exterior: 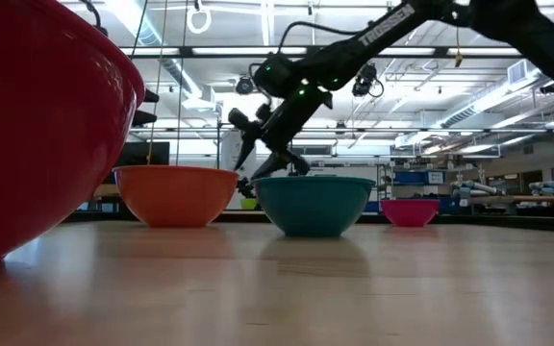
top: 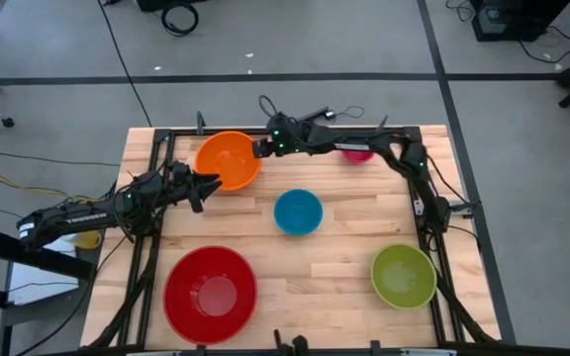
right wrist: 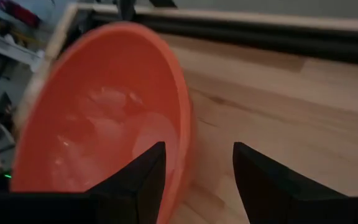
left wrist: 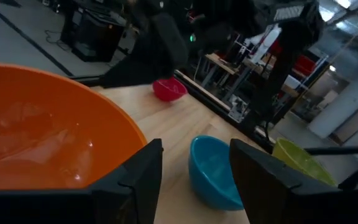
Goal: Nest bowls inside each other by size order
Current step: Stack the orange bowl on top of the red bowl
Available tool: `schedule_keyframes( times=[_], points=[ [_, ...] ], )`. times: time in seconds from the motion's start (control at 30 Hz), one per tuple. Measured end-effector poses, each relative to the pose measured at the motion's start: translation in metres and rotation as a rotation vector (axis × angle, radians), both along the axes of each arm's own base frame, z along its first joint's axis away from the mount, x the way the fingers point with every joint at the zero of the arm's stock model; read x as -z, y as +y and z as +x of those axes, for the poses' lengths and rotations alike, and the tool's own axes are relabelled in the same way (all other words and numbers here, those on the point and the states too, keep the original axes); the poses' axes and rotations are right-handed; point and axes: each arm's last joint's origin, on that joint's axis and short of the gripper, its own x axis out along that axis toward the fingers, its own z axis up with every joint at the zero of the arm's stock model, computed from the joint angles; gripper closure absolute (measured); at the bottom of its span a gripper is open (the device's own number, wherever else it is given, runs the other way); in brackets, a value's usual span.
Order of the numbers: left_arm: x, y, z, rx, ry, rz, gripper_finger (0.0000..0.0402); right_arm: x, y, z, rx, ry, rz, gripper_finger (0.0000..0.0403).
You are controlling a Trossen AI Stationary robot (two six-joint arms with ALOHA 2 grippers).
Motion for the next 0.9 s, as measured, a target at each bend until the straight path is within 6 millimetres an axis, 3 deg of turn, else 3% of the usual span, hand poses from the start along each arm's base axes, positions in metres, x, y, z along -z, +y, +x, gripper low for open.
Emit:
schedule_keyframes(
  times=[0.37,0.47,0.6,0.7,0.9],
  points=[
    [0.0,0.0,0.0,-0.001,-0.015,-0.027,0.0212,0.026,0.011,0.012,-0.078,0.09,0.007,0.0224],
    [-0.001,0.0,0.0,0.0,-0.024,-0.024,0.0212,0.029,0.015,0.012,-0.112,0.12,0.005,0.0254],
    [-0.007,-0.001,0.001,0.048,-0.081,-0.01,0.0212,0.031,0.02,0.012,-0.137,0.157,-0.007,0.0327],
    [-0.02,-0.003,0.0,0.104,-0.182,0.018,0.0212,0.027,0.022,0.013,-0.158,0.139,-0.002,0.0384],
    [-0.067,-0.004,-0.004,0.106,-0.188,0.114,0.0218,0.0,0.034,0.007,-0.165,0.135,-0.038,0.0385]
  ],
)
